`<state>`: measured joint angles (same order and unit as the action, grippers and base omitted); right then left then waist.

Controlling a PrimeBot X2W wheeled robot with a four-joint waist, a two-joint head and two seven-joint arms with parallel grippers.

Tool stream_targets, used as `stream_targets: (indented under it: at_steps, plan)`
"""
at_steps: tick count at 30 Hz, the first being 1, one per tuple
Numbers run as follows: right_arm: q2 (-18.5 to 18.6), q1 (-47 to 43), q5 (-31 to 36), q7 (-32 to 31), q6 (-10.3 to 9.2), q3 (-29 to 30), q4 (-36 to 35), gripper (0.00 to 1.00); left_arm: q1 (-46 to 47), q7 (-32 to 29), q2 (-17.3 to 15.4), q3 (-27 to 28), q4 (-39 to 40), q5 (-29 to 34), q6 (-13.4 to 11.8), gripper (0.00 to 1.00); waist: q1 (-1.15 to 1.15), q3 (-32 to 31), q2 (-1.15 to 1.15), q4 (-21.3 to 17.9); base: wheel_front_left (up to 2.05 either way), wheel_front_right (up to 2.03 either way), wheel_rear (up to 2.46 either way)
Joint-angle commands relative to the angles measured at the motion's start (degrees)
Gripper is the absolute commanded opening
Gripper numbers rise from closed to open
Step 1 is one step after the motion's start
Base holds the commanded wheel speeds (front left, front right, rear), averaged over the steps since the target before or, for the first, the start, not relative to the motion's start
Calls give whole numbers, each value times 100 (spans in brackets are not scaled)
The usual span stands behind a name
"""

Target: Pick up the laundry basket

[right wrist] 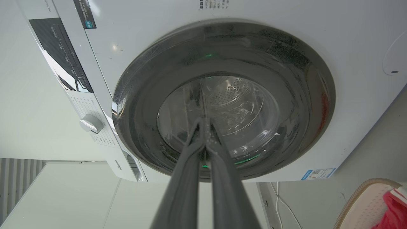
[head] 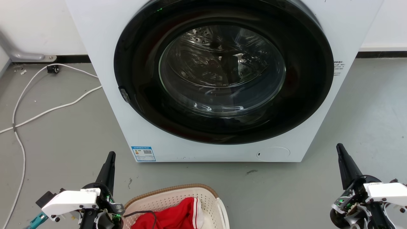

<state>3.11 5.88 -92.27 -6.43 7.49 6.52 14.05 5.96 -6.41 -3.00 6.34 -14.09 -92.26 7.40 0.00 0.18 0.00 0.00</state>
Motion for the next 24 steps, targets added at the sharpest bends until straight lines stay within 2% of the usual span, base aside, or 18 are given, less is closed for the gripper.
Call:
stream_targets:
  at_steps: [1,12,13,24]
  plan:
    - [-27,70,12,-15,0,7,7,0,56,-20,4,26,-5,27,17,0,0,0,0,0,0,0,0]
    - [-28,70,14,-16,0,9,7,0,56,-22,5,28,-5,29,17,0,0,0,0,0,0,0,0]
    - [-1,0,0,-1,0,1,0,100,1,0,1,2,0,1,0,100,0,0,0,0,0,0,0]
    - [5,-143,133,245,0,-152,-170,100,-59,252,7,-212,174,53,0,100,0,6,0,-8,0,0,0]
